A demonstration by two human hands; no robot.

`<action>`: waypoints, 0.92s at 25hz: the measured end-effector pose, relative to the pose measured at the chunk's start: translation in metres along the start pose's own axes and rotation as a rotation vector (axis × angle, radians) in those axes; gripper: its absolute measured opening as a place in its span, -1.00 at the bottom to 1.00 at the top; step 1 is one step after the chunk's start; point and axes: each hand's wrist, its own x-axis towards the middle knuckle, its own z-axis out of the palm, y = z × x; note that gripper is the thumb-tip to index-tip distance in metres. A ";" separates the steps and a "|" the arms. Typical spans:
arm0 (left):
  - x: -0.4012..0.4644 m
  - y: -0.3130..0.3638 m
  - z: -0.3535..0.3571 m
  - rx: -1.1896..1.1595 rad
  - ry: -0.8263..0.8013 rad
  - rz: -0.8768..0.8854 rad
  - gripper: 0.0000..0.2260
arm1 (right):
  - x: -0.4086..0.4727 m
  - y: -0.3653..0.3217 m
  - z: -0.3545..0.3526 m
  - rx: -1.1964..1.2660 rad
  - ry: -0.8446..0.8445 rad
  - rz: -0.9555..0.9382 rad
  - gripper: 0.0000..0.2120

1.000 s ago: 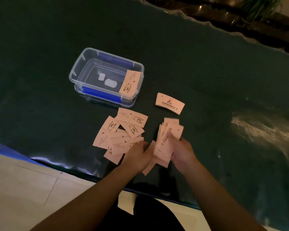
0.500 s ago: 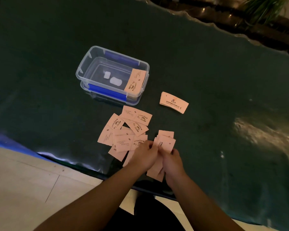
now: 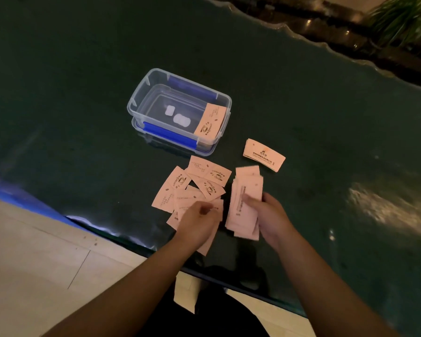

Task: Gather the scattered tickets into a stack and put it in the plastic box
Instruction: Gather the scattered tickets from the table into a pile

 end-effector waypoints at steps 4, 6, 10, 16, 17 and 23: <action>0.004 -0.003 -0.016 -0.307 0.086 -0.201 -0.89 | 0.017 -0.056 0.021 -0.434 -0.171 -0.133 -0.50; 0.010 0.002 -0.019 -0.403 0.113 -0.184 -0.89 | 0.030 -0.077 0.040 -0.608 -0.217 -0.173 -0.46; 0.021 0.022 -0.022 -0.522 0.052 -0.196 -0.77 | 0.060 -0.089 0.071 -0.869 -0.316 -0.233 -0.46; 0.022 0.036 -0.011 -0.596 -0.066 -0.216 -0.79 | 0.079 -0.080 0.077 -1.110 -0.277 -0.324 -0.48; 0.022 0.039 -0.009 -0.631 -0.069 -0.223 -0.82 | 0.080 -0.079 0.077 -1.103 -0.288 -0.308 -0.45; 0.012 0.054 0.007 -0.811 -0.122 -0.226 -0.73 | 0.077 -0.075 0.066 -1.094 -0.309 -0.200 -0.29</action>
